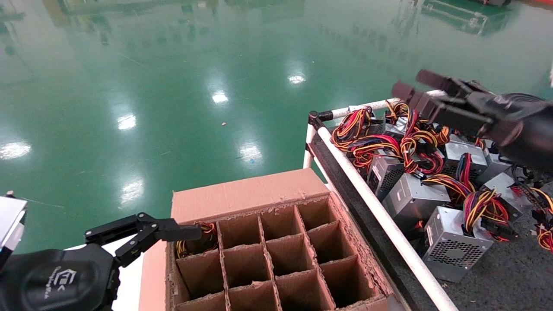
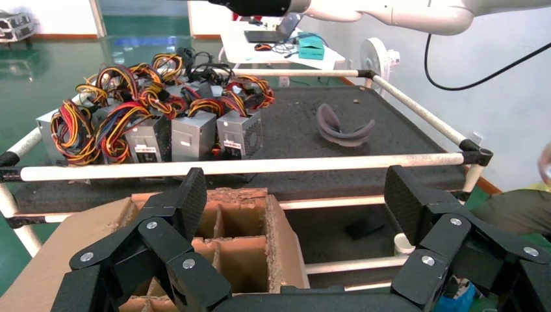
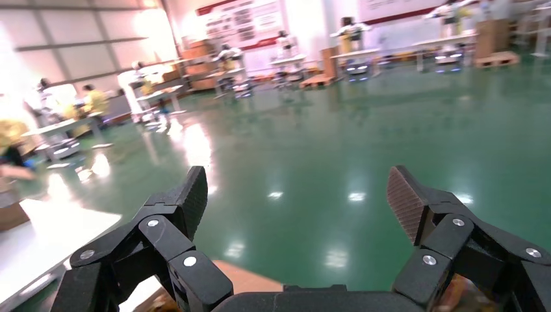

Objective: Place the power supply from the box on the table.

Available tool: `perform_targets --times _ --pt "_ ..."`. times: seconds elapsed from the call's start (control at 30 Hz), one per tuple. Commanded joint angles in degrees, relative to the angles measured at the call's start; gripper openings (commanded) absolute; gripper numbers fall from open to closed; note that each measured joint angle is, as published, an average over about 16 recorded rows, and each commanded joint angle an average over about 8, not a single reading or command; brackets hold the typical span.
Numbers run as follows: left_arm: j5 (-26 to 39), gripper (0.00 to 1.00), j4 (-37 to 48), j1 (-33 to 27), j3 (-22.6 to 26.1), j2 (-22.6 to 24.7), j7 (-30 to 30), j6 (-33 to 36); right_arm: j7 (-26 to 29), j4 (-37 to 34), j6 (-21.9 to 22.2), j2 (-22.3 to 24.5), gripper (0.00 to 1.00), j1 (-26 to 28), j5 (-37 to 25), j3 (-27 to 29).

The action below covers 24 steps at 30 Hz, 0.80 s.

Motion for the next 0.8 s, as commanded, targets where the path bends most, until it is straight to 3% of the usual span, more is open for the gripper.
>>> perform_targets --times 0.03,0.8 --pt "0.0 1.00 0.0 0.0 0.0 0.0 0.0 0.0 0.4 1.5 -0.9 0.0 1.00 -1.0 -1.0 1.2" --pt "0.0 1.00 0.0 0.0 0.0 0.0 0.0 0.0 4.4 18.1 -10.5 0.4 1.00 -12.4 -12.1 13.8"
